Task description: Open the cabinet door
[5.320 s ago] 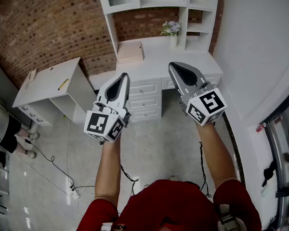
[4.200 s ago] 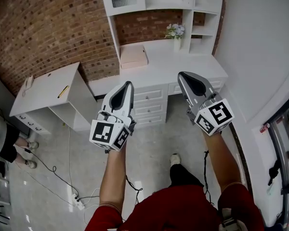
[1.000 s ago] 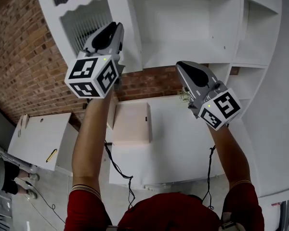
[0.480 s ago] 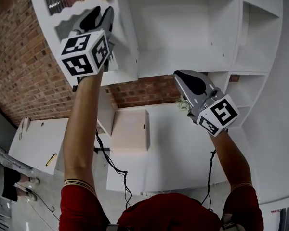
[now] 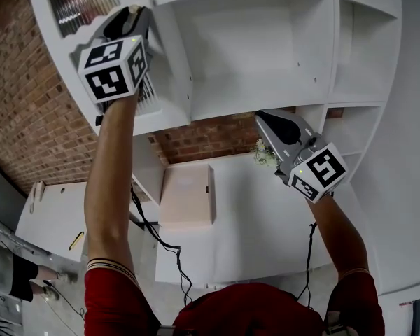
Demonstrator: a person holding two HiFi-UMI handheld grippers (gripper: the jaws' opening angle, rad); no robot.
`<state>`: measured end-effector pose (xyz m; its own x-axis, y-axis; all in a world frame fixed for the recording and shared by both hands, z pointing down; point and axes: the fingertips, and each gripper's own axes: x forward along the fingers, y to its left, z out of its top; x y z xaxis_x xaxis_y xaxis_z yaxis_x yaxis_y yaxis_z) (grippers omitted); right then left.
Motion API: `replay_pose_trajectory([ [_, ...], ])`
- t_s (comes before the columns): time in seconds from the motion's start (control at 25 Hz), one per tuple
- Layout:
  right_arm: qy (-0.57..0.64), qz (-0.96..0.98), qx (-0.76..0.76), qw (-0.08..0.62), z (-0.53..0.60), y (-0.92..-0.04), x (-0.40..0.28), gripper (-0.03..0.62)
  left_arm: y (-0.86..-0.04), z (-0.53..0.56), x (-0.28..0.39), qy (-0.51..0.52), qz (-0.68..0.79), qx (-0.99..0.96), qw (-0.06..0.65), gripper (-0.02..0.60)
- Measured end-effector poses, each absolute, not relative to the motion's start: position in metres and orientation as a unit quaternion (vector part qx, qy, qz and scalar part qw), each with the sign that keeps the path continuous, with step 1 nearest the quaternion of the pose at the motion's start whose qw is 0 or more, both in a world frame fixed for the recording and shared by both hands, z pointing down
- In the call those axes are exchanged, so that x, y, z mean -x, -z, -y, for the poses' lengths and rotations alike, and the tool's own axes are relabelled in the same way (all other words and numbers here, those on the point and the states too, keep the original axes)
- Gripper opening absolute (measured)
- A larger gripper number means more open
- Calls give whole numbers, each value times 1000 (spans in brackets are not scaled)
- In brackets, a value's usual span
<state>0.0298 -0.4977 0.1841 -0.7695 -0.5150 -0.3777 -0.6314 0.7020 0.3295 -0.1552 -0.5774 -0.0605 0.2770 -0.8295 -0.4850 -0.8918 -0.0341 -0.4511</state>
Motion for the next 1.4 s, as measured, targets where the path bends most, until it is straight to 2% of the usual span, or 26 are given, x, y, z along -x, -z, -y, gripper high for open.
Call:
replay_pose_trajectory([
  [0.28, -217, -912, 323, 127, 500, -192, -45, 12, 65, 581, 154, -38, -617, 697, 362, 85],
  [0.8, -204, -918, 315, 131, 496, -199, -41, 12, 64, 555, 155, -45, -604, 707, 366, 75],
  [1.4, -207, -924, 287, 148, 466, -191, -15, 12, 63, 488, 168, -98, -558, 754, 332, 75],
])
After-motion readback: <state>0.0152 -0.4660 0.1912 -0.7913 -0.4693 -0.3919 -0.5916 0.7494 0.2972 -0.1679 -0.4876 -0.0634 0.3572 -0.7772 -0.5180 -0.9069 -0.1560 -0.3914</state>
